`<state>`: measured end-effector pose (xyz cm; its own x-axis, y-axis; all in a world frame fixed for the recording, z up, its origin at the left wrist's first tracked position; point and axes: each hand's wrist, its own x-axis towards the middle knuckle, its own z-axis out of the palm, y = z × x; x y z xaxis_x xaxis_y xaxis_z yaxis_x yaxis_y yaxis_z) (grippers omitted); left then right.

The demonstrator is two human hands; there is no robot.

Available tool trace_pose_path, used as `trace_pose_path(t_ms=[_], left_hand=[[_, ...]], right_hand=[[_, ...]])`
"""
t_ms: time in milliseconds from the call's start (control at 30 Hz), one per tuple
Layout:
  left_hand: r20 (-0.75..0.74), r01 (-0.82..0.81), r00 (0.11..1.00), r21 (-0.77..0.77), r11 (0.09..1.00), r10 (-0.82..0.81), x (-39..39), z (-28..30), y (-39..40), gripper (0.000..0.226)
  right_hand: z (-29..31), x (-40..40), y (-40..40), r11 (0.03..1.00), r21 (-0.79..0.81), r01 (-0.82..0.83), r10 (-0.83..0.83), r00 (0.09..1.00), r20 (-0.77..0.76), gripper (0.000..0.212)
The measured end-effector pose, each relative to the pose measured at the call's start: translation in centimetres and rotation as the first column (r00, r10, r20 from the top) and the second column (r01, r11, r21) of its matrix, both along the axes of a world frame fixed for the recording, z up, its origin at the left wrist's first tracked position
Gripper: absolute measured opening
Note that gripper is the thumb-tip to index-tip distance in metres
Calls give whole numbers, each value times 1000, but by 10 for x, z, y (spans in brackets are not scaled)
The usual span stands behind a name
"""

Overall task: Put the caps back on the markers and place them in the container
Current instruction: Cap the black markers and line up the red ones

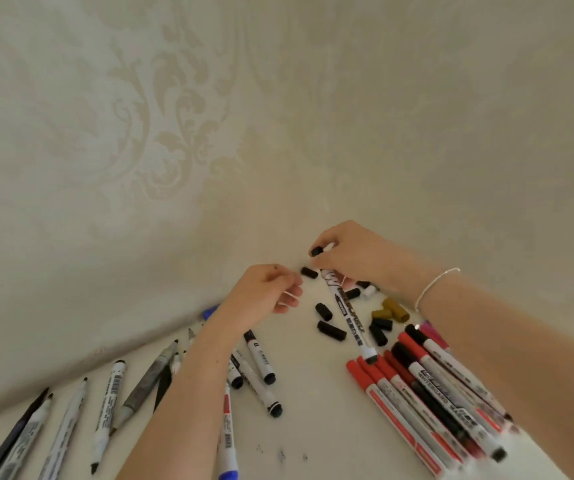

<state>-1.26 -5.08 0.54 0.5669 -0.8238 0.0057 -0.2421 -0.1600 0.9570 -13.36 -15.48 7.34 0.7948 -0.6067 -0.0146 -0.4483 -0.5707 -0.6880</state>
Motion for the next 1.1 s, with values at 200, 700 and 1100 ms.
trace_pose_path(t_ms=[200, 700, 1100], left_hand=[[148, -59, 988, 130, 990, 40, -21, -23, -3, 14], [348, -110, 937, 305, 946, -3, -51, -46, -9, 10], [644, -473, 727, 216, 854, 239, -26, -59, 8, 18]], right_hand=[[-22, -55, -17, 985, -167, -48, -42, 869, -493, 29], [-53, -97, -27, 936, -349, -48, -126, 880, -457, 15], [-65, -59, -41, 897, -441, -22, -135, 938, -320, 8]])
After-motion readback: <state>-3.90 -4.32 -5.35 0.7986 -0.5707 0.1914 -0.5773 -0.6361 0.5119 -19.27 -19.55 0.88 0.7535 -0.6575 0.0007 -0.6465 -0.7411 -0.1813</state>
